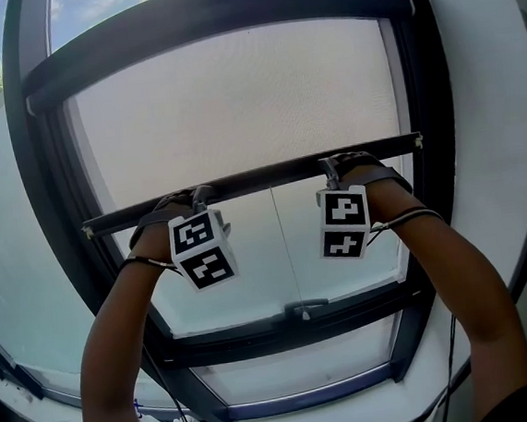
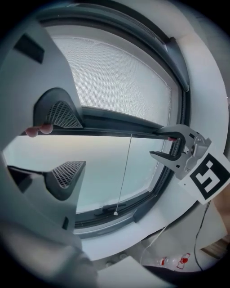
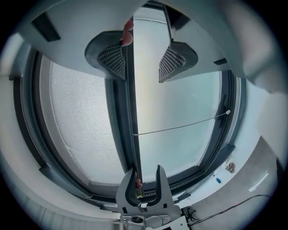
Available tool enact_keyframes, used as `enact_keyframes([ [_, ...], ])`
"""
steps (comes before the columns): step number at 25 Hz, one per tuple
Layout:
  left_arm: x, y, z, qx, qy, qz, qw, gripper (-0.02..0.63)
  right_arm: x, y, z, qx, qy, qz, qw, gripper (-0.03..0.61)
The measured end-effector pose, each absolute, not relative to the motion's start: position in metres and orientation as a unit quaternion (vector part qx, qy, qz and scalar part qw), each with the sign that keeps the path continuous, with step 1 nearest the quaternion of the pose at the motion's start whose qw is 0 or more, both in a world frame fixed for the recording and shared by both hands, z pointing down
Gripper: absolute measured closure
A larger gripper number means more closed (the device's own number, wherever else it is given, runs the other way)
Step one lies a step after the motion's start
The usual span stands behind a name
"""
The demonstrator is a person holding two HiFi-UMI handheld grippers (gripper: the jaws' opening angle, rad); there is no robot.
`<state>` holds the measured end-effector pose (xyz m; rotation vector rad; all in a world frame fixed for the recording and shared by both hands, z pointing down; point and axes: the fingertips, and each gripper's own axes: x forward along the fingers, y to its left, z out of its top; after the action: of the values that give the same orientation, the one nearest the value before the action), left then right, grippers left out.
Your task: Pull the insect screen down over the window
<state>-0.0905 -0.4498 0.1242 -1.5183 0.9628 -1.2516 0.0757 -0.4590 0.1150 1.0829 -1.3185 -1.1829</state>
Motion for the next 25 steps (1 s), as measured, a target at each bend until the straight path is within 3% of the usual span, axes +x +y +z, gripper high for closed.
enact_keyframes([
  [25,-0.089,-0.453,0.201,-0.643,0.371,-0.52,0.423,0.379,0.076,-0.461,0.191,0.416,-0.587,-0.447,0.532,0.342],
])
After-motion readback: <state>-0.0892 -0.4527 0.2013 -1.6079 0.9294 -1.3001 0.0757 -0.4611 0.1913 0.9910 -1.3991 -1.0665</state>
